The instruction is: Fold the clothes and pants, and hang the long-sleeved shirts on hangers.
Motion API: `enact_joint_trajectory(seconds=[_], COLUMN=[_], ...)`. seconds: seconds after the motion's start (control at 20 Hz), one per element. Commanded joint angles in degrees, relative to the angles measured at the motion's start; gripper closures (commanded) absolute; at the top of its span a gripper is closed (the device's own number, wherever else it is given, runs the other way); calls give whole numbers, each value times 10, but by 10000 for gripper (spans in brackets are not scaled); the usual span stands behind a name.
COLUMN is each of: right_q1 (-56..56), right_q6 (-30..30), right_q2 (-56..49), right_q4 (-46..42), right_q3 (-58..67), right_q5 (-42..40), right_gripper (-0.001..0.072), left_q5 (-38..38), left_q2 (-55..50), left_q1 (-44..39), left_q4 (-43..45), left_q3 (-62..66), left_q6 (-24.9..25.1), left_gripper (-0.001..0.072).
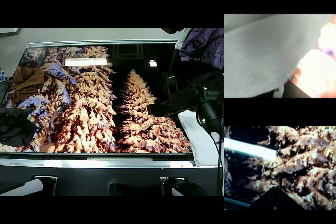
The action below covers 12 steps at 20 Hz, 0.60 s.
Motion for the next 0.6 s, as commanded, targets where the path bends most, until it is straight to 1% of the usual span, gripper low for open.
enact_joint_trajectory(seconds=[0.0, 0.1, 0.2, 0.3, 0.4, 0.5, 0.55], right_q1=[0, 0, 0, 0, 0, 0, 0], right_q6=[4, 3, 2, -3, -5, -5, -5], right_q2=[0, 0, 0, 0, 0, 0, 0], right_q4=[-5, -9, -19, -39, -66, -95, -107], right_q3=[0, 0, 1, 0, 0, 0, 0], right_q5=[-50, -62, -72, -84, -95, -105, -109], right_gripper=[676, 676, 676, 676, 676, 675, 673], left_q5=[-79, -69, -34, 47, 151, 240, 275], left_q2=[63, 92, 96, 86, 62, 24, 0], left_q1=[-150, -275, -397, -529, -637, -716, -746], left_q4=[-47, -100, -139, -150, -150, -157, -174], left_q3=[0, 0, 0, 0, 0, 0, 0], left_q6=[-14, -47, -84, -125, -155, -191, -196], left_gripper=[692, 692, 692, 692, 692, 692, 692])
